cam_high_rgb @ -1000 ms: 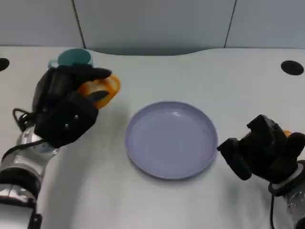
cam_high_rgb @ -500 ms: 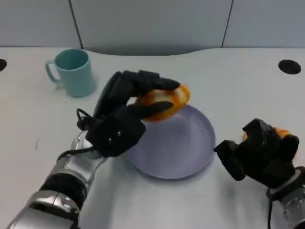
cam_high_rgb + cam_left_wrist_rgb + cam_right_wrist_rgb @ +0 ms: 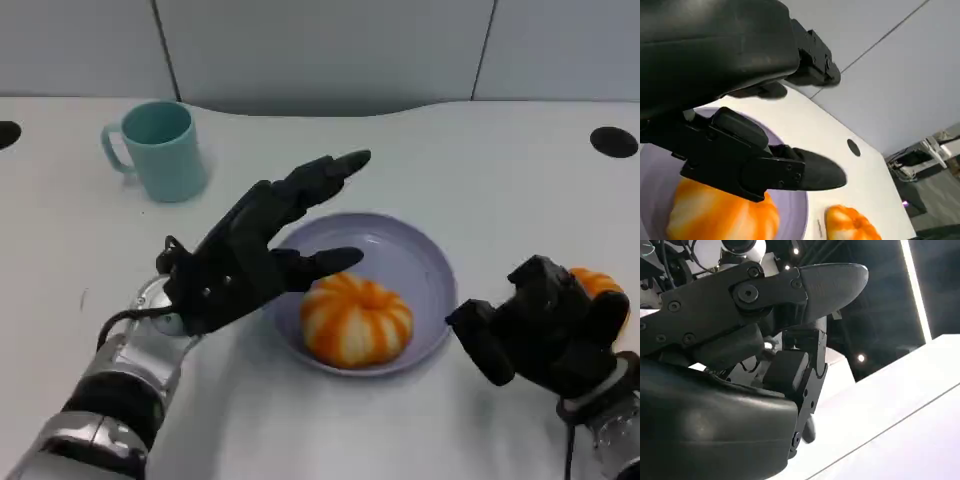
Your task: Grasp the bread from the table and place it into the plate.
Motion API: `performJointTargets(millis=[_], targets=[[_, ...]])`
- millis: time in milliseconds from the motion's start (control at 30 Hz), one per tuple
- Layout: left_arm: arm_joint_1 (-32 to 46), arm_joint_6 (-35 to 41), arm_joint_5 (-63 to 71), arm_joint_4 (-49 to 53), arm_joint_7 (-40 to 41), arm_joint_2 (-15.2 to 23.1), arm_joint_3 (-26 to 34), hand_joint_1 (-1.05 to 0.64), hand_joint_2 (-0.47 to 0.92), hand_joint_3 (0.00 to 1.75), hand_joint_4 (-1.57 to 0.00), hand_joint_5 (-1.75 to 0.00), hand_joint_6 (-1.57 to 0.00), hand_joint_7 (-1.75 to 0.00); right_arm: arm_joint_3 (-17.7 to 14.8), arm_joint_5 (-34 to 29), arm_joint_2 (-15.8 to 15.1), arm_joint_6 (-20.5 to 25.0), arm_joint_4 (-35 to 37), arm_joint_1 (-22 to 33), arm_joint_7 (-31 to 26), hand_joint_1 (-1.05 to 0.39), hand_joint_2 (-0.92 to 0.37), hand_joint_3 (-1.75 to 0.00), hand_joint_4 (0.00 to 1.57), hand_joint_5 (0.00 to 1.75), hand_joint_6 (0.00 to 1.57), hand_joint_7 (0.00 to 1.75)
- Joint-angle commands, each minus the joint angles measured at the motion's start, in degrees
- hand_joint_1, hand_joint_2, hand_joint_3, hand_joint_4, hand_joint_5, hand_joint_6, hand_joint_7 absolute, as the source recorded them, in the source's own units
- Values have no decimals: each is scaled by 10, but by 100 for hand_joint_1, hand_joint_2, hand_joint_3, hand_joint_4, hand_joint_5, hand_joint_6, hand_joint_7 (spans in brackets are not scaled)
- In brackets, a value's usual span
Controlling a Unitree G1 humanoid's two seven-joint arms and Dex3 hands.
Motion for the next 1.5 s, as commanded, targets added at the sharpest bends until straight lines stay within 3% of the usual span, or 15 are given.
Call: performJointTargets(millis=[33, 200, 267, 400, 500, 567, 633, 733, 800, 900, 1033, 1067, 1167, 1233, 1500], targets=[[35, 34, -111, -56, -111, -2, 45, -105, 92, 70, 0, 0, 0, 0, 0, -4, -10, -5, -10, -3, -21, -59, -92, -22, 100, 160, 119, 50], [109, 164, -276, -213, -226, -10, 97, -105, 92, 61, 0, 0, 0, 0, -12, 7, 2, -38, -7, -3, -15, -58, -92, -24, 100, 163, 117, 65], [141, 239, -339, -279, -255, -10, 112, -105, 92, 58, 0, 0, 0, 0, -14, 8, 3, -45, 2, -8, 1, -55, -92, -33, 97, 169, 102, 93], [176, 410, -453, -350, -306, 5, 149, -105, 92, 59, 0, 0, 0, 0, -28, 12, 13, -87, 7, -7, 1, -56, -92, -33, 97, 168, 97, 100], [183, 439, -455, -372, -305, 5, 156, -105, 92, 59, 0, 0, 0, 0, -30, 11, 13, -92, 12, -9, 2, -56, -92, -34, 97, 168, 97, 100], [218, 592, -573, -364, -365, 36, 214, -105, 92, 59, 0, 0, -1, 0, -19, 3, 0, -53, 8, -9, -12, -58, -92, -31, 100, 168, 101, 102], [258, 668, -628, -369, -405, 51, 241, -105, 92, 58, 0, 0, -1, 0, -10, -9, -13, -39, 6, -10, -18, -59, -92, -30, 100, 168, 102, 104], [297, 690, -629, -389, -422, 52, 248, -105, 92, 63, 0, 0, 0, 0, -9, -8, -16, -21, -7, -4, -27, -61, -92, -25, 102, 166, 104, 100], [336, 697, -625, -393, -443, 50, 250, -105, 92, 68, -4, -2, -1, -1, -17, 8, -15, -14, -2, -6, 6, -54, -92, -29, 96, 172, 99, 96], [373, 693, -613, -366, -476, 50, 255, -105, 92, 64, -6, -4, -3, -1, -39, 20, -3, -87, 10, -6, 33, -55, -92, -35, 90, 174, 93, 98], [379, 668, -599, -311, -504, 47, 270, -105, 92, 62, -5, -3, 0, 0, -52, 32, -9, -57, 54, -24, 70, -53, -92, -32, 93, 175, 91, 110], [378, 668, -598, -310, -508, 46, 271, -105, 92, 61, -4, -3, 0, 0, -43, 20, -22, -25, 65, -29, 62, -53, -92, -32, 93, 175, 91, 111], [375, 663, -592, -306, -521, 45, 271, -105, 92, 54, -11, -7, -4, -2, -32, 3, -45, 34, 81, -36, 50, -55, -92, -19, 106, 149, 112, 74], [375, 652, -583, -302, -526, 43, 270, -105, 92, 53, -13, -8, -5, -2, -40, 8, -42, 35, 84, -35, 56, -52, -92, -19, 107, 142, 115, 63], [376, 644, -577, -304, -529, 37, 274, -105, 92, 56, -17, -11, -6, -2, -40, 6, -46, 78, 88, -38, 61, -51, -92, -17, 109, 138, 119, 53]])
